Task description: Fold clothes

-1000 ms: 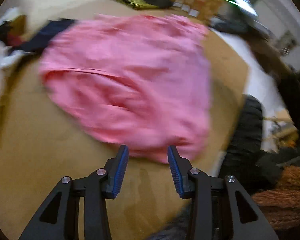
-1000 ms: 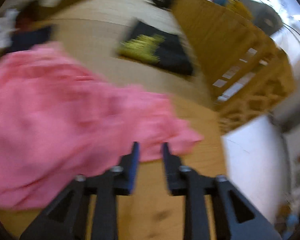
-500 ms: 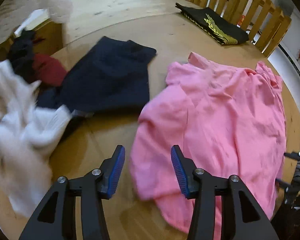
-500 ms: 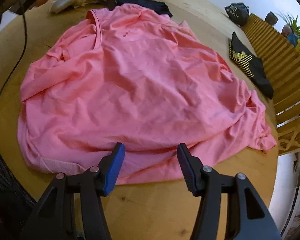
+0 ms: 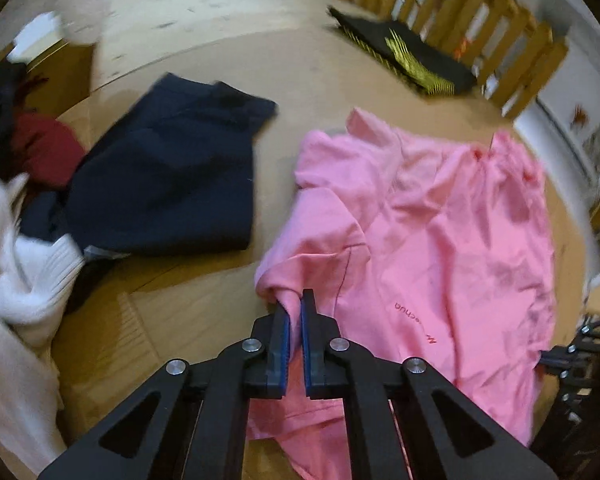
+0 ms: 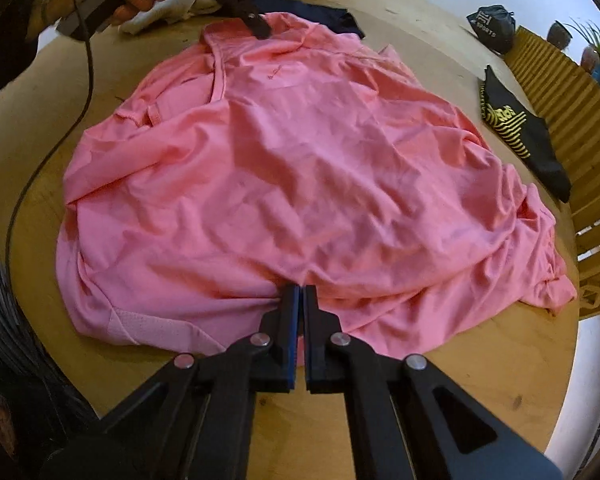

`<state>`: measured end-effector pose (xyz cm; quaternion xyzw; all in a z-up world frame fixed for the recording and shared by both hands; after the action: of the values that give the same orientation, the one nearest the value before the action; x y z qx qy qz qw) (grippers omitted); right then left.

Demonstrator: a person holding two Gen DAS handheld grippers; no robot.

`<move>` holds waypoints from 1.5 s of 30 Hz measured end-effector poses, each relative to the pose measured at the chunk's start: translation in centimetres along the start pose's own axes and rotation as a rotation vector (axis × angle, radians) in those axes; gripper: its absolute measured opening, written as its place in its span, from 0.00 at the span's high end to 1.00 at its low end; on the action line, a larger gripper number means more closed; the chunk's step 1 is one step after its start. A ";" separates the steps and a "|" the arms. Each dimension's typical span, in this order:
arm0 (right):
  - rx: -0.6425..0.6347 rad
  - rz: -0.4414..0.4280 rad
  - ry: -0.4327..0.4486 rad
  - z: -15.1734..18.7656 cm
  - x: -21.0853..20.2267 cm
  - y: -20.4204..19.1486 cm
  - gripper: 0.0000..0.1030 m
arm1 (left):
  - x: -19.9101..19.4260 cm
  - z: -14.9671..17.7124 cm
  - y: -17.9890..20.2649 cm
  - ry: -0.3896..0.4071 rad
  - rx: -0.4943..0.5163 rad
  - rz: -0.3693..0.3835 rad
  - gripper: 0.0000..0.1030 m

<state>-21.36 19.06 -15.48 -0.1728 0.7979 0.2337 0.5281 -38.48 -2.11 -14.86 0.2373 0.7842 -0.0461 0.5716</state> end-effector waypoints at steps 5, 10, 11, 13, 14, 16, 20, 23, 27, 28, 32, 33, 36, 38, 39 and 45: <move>0.078 0.059 0.006 0.5 -1.0 3.2 0.98 | -2.3 2.0 -3.2 0.036 -0.080 -0.002 0.96; 0.119 0.221 0.021 1.1 -2.0 7.2 0.98 | -3.9 5.5 -5.2 0.058 -0.151 0.006 0.96; 0.148 0.239 0.017 1.4 -2.2 8.5 0.99 | -4.3 6.7 -5.1 0.058 -0.159 0.014 0.96; 0.198 0.343 0.005 1.9 -2.4 11.4 0.99 | -5.2 8.8 -4.7 0.058 -0.172 0.035 0.96; 0.222 0.405 -0.003 2.2 -2.6 12.8 0.98 | -5.5 9.6 -4.4 0.050 -0.167 0.040 0.96; 0.245 0.383 -0.024 2.2 -3.0 13.0 0.98 | -5.8 10.8 -3.9 0.031 -0.150 0.031 0.96; 0.178 0.125 -0.016 1.6 -3.7 7.1 0.64 | -6.1 11.1 -3.1 0.019 -0.125 -0.016 0.95; 0.084 -0.069 -0.020 1.6 -3.5 0.2 0.49 | -6.5 10.9 -3.3 0.025 -0.137 -0.012 0.95; 0.005 -0.102 -0.055 1.3 -2.2 -4.8 0.49 | -6.7 10.7 -3.8 0.034 -0.153 0.002 0.95; 0.004 -0.096 -0.060 1.2 -1.9 -5.3 0.49 | -6.7 10.6 -3.8 0.036 -0.155 0.006 0.95; 0.058 -0.147 -0.091 0.8 -0.7 -5.5 0.49 | -6.9 10.7 -3.7 0.042 -0.152 0.016 0.95; 0.072 -0.173 -0.096 0.8 -0.5 -5.6 0.49 | -7.0 10.8 -3.7 0.045 -0.151 0.018 0.95; 0.080 -0.219 -0.068 0.5 -0.3 -6.0 0.73 | -7.0 10.8 -3.8 0.058 -0.161 0.033 0.95; 0.076 -0.229 -0.049 0.4 -0.4 -6.1 0.95 | -7.0 10.9 -4.0 0.069 -0.170 0.044 0.95; 0.077 -0.227 -0.035 0.4 -0.6 -6.0 0.95 | -7.0 11.1 -4.1 0.076 -0.178 0.049 0.95; 0.119 -0.153 0.096 1.5 -4.9 -2.8 0.95 | -9.7 13.2 -4.4 0.169 -0.229 0.101 0.96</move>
<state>-16.85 17.74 -11.95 -0.2123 0.8193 0.1364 0.5148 -26.55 -13.65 -11.35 0.2124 0.8166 0.0926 0.5286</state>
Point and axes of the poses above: each gripper's, at about its wrist camera, not at the fingertips, and x roughly the way its jaws point, y to its right, z to its underside, the point moved 3 cm from there along x, roughly the way its jaws point, and after that the axes turned 4 degrees about -y, right-handed, at the moved point
